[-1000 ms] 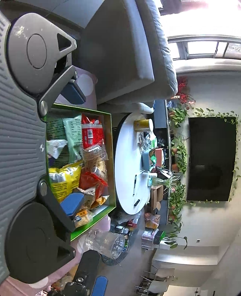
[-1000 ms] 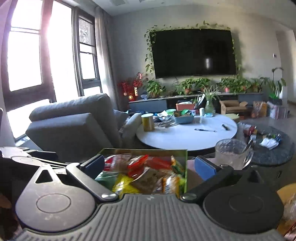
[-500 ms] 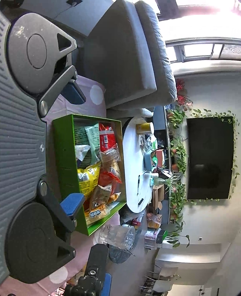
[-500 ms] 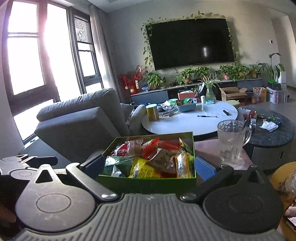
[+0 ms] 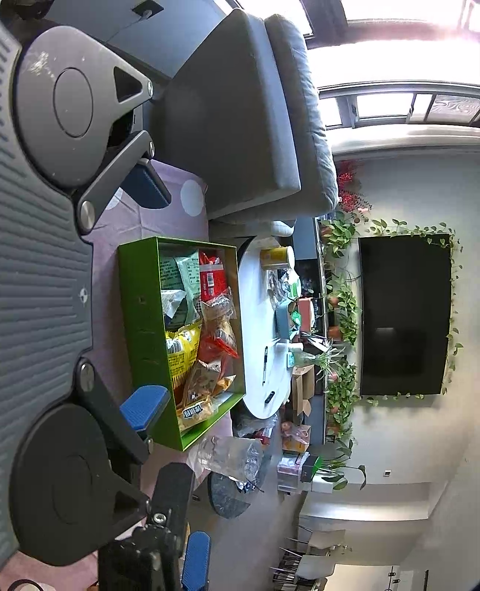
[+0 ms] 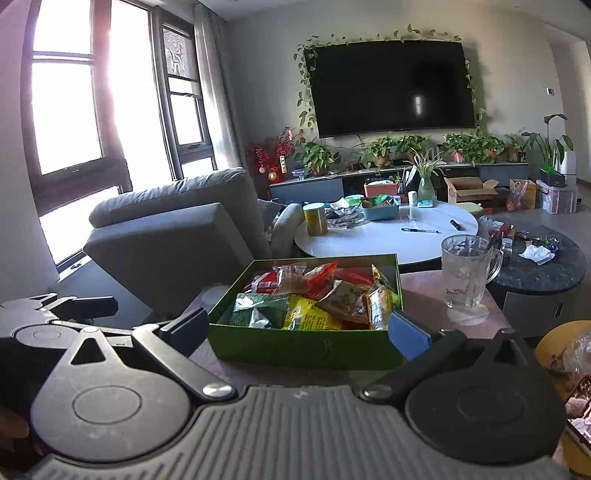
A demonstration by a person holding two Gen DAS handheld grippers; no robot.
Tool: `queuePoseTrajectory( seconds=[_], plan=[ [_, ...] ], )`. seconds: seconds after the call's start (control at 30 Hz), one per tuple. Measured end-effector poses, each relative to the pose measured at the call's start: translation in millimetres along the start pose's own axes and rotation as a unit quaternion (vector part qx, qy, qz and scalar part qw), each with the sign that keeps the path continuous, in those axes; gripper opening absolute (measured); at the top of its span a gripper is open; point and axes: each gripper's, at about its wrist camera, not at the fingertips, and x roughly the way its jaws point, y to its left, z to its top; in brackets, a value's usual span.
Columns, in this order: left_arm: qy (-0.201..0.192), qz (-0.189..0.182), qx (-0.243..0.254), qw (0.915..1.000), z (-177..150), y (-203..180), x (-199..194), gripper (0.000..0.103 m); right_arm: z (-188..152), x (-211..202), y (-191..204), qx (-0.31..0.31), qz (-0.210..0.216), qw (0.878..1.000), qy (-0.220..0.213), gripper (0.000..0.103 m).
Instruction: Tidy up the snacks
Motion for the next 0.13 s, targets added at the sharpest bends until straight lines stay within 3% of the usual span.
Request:
queuePoseTrajectory(
  seconds=[0.13],
  plan=[
    [-0.001, 0.003, -0.003, 1.0000, -2.4, -1.6, -5.4, 0.103, -1.8, -4.0, 2.6, 0.000, -0.004, 1.000, -0.002, 0.077]
  ],
)
